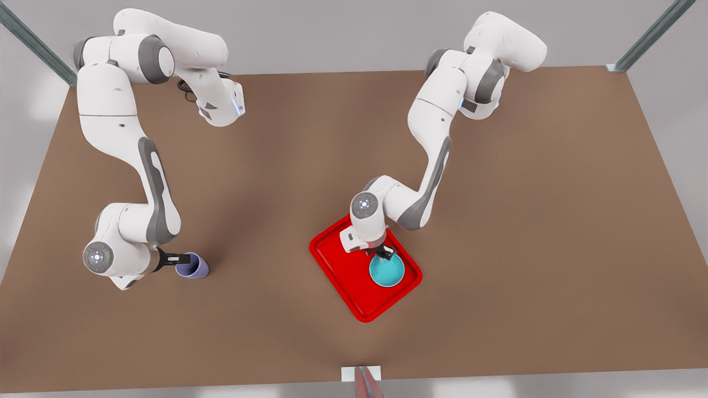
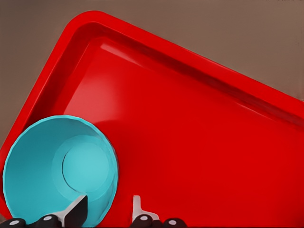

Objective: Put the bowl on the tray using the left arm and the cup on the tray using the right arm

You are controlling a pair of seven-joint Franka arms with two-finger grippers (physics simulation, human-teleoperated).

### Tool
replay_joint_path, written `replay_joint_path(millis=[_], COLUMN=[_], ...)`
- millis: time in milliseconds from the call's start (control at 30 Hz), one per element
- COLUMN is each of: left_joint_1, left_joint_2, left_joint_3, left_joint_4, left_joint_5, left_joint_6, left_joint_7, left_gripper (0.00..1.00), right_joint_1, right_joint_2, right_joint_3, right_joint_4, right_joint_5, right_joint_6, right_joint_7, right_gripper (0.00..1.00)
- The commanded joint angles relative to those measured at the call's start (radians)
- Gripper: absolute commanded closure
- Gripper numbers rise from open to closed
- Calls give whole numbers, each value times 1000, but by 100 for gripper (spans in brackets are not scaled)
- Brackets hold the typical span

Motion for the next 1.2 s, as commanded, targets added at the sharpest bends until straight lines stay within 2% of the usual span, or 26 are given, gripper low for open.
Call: replay_joint_path(millis=[0,100,167,233,300,367,400,433,467,767,833,1033,1100,1167], left_joint_1=[0,17,104,242,446,596,681,711,761,757,762,759,761,759], left_joint_2=[-2,-90,-278,-464,-605,-766,-802,-838,-860,-760,-759,-756,-754,-754], left_joint_3=[0,0,1,1,1,3,-8,-43,-124,-126,-126,-126,-126,-126], left_joint_4=[-2,-7,-25,-54,-88,-244,-246,-257,-266,-240,-240,-229,-231,-231], left_joint_5=[-24,-84,-115,-102,-99,-72,-56,-33,19,19,14,25,24,24], left_joint_6=[-1,-100,-284,-476,-591,-630,-687,-720,-737,-722,-653,-633,-621,-613], left_joint_7=[-1,-1,2,16,142,223,232,235,234,223,202,152,151,151], left_gripper=[0,0,0,0,0,0,0,0,0,0,0,0,0,0], right_joint_1=[0,0,0,0,2,6,9,20,21,21,21,23,21,46], right_joint_2=[4,24,33,36,47,48,51,51,51,58,58,39,39,41], right_joint_3=[0,0,0,0,0,0,0,0,0,0,0,3,60,78], right_joint_4=[0,14,16,16,23,29,29,29,31,40,52,60,109,125], right_joint_5=[0,0,0,0,0,0,0,0,0,2,2,8,15,17], right_joint_6=[0,2,20,20,20,20,20,20,20,20,11,0,-38,-40], right_joint_7=[0,0,0,0,2,3,5,9,12,12,12,9,11,11], right_gripper=[0,0,1,51,75,77,77,77,77,79,79,79,79,79])
